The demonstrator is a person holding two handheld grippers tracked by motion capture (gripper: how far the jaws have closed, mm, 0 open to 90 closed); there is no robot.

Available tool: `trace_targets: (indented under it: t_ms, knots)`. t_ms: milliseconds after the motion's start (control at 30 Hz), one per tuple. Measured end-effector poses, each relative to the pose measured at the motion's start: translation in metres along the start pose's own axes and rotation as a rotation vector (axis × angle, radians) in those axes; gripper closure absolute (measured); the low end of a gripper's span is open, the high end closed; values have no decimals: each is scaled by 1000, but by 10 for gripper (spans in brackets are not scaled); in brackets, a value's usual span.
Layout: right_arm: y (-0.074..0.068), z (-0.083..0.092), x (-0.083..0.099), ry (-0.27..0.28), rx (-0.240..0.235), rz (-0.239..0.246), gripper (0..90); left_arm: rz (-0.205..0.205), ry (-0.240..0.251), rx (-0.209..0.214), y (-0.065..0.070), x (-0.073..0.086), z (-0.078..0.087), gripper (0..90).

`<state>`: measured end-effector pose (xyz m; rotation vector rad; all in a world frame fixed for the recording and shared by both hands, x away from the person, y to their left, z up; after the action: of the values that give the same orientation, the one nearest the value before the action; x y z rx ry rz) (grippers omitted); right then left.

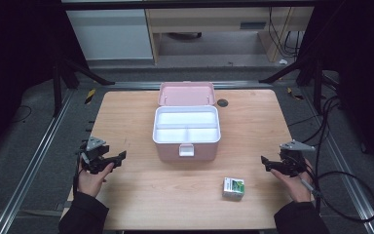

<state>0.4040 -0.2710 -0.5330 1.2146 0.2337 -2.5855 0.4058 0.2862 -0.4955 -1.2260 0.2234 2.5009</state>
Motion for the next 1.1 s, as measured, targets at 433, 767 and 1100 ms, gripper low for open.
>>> trace_targets:
  t_ms: [433, 767, 1100]
  knots:
    - [-31, 14, -14, -49, -70, 147, 206, -24, -34, 30, 14, 1, 0, 281]
    - [-70, 29, -21, -99, -217, 266, 235, -44, -64, 53, 21, 5, -5, 288]
    - [-117, 37, -8, -157, -345, 377, 257, -47, -67, 61, 21, 4, -4, 303]
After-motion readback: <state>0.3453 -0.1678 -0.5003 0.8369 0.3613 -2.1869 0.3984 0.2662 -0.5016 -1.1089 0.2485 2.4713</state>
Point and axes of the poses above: each handheld gripper's, and its own axes: z roughly backward along the jaws, x roughly out of its underside, y roughly to its right, the point moved 6 cm from there along -z, roughly forward along the jaws, and after that the axes turned 2 degrees about -z, right-handed, at the moved point
